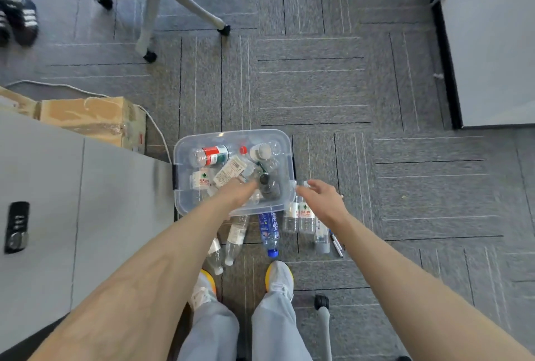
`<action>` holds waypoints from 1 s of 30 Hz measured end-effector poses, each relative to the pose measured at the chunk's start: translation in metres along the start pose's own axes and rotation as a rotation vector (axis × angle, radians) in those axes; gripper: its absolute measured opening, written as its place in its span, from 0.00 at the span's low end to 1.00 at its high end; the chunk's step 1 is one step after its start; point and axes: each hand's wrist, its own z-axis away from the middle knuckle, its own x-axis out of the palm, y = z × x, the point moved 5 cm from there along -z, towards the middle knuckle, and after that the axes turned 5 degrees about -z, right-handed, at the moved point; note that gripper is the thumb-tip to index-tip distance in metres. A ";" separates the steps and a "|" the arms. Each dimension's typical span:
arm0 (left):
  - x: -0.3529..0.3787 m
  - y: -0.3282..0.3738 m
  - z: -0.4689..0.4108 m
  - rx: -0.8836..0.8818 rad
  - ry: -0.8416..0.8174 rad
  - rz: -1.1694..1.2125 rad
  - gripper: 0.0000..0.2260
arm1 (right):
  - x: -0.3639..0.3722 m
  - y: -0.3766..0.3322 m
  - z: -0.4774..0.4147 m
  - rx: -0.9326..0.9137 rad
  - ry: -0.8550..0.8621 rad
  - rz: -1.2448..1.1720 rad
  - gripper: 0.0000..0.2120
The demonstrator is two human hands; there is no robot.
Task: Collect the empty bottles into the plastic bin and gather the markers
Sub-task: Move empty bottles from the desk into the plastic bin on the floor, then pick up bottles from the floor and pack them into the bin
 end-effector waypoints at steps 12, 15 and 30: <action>-0.111 -0.018 0.286 0.110 0.232 0.122 0.17 | -0.005 -0.156 0.226 -0.237 -0.105 0.011 0.26; -0.131 -0.045 0.345 0.134 0.312 0.179 0.16 | 0.019 -0.182 0.280 -0.328 -0.184 0.098 0.27; -0.193 -0.335 0.508 -0.200 0.698 0.598 0.23 | 0.247 -0.258 0.437 -0.723 -0.587 0.656 0.29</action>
